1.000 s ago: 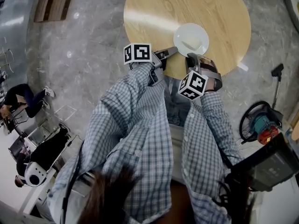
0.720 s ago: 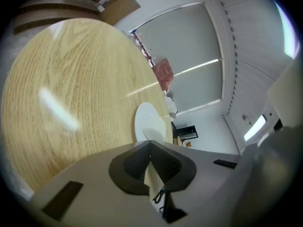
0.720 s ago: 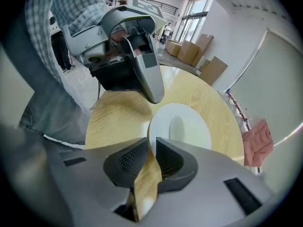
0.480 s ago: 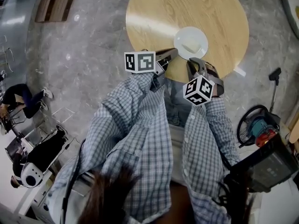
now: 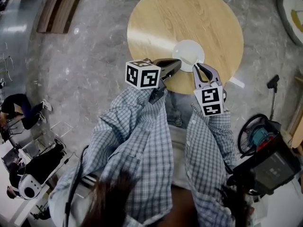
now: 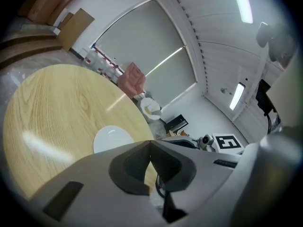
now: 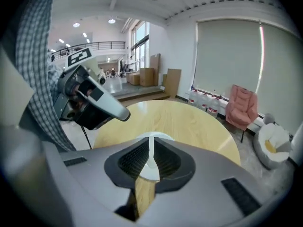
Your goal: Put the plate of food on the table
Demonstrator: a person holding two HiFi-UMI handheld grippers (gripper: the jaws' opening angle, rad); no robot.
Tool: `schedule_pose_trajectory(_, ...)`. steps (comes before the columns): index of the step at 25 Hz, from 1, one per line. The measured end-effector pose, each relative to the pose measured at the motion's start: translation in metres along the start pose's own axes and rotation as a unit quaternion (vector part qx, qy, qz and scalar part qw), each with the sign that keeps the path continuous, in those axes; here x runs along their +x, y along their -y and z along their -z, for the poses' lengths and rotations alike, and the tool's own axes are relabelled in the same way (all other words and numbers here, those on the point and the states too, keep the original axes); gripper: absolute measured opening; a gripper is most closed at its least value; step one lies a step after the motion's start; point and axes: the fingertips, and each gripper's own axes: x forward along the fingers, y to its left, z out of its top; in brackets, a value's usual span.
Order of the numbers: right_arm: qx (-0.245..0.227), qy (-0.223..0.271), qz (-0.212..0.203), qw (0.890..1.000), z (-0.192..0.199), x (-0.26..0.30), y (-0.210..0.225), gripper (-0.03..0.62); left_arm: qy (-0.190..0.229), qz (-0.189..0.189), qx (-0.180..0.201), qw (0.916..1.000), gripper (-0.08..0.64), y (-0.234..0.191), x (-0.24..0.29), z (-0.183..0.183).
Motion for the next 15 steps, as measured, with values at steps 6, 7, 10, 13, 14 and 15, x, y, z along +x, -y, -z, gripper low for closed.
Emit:
schedule_pose_trajectory(6, 0.081, 0.066, 0.018, 0.994, -0.019, -0.008, 0.024, 0.018, 0.017, -0.004, 0.05, 0.9986, 0.008, 0.008, -0.004, -0.023)
schedule_pose_trajectory(7, 0.089, 0.072, 0.019, 0.993, -0.021, -0.009, 0.026, 0.017, 0.021, -0.003, 0.057, 0.9982, 0.008, 0.01, -0.005, -0.026)
schedule_pose_trajectory(10, 0.112, 0.092, 0.021, 0.989, -0.033, -0.017, 0.034, 0.011, 0.031, 0.003, 0.077, 0.9966, 0.008, 0.023, -0.007, -0.039)
schedule_pose_trajectory(13, 0.128, 0.109, 0.021, 0.986, -0.049, -0.029, 0.041, 0.008, 0.038, 0.011, 0.094, 0.9948, 0.008, 0.04, -0.009, -0.05)
schedule_pose_trajectory(14, 0.13, 0.113, 0.02, 0.985, -0.053, -0.03, 0.043, 0.008, 0.04, 0.015, 0.097, 0.9944, 0.008, 0.044, -0.009, -0.053)
schedule_pose_trajectory(15, 0.13, 0.117, 0.02, 0.984, -0.057, -0.031, 0.044, 0.008, 0.043, 0.019, 0.098, 0.9941, 0.008, 0.047, -0.009, -0.055)
